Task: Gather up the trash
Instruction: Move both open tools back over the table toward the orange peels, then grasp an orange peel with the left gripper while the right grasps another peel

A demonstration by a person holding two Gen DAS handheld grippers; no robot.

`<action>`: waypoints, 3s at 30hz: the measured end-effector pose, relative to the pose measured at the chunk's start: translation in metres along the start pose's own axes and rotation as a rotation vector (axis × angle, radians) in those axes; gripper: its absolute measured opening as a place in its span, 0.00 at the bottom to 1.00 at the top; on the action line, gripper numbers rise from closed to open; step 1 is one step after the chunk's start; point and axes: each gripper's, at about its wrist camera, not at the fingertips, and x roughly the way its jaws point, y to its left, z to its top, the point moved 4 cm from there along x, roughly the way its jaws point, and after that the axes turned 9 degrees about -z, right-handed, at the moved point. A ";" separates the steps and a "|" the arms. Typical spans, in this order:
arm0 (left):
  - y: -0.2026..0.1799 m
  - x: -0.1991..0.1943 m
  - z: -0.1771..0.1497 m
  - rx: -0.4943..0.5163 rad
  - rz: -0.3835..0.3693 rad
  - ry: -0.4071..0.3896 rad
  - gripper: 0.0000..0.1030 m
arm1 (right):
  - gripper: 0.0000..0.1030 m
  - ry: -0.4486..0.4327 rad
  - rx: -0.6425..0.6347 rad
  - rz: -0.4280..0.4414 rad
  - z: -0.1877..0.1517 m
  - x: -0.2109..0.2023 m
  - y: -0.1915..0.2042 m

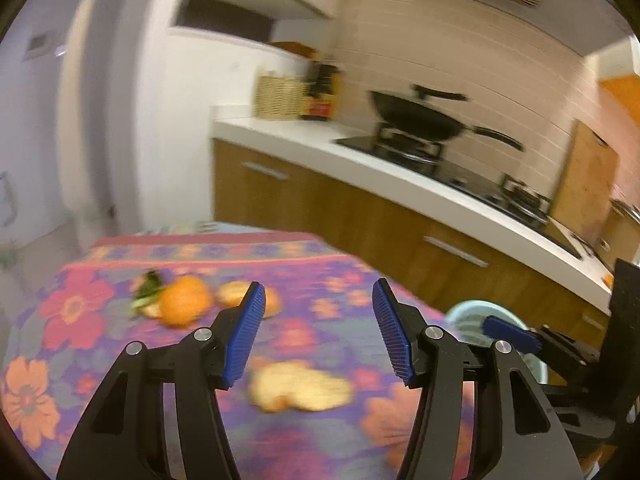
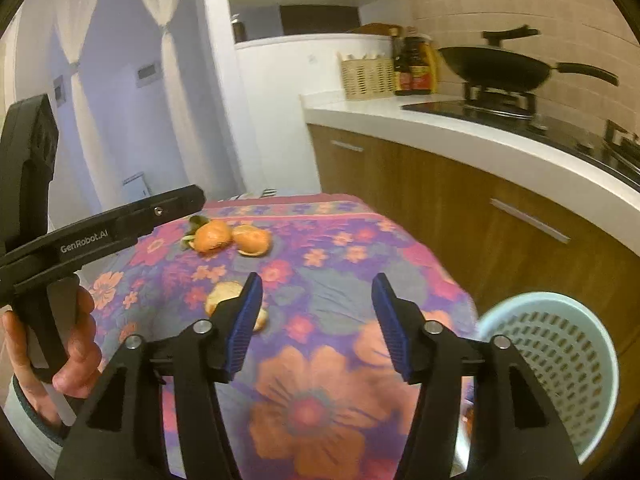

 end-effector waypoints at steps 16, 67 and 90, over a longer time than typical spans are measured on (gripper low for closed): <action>0.110 0.045 -0.009 0.006 0.132 0.201 0.42 | 0.53 0.088 -0.107 0.055 -0.006 0.069 0.075; 0.088 0.091 0.001 0.255 0.219 0.329 0.51 | 0.70 0.131 -0.072 0.068 -0.010 0.074 0.066; 0.106 0.059 -0.005 0.166 0.199 0.254 0.17 | 0.70 0.139 -0.052 0.092 -0.008 0.074 0.065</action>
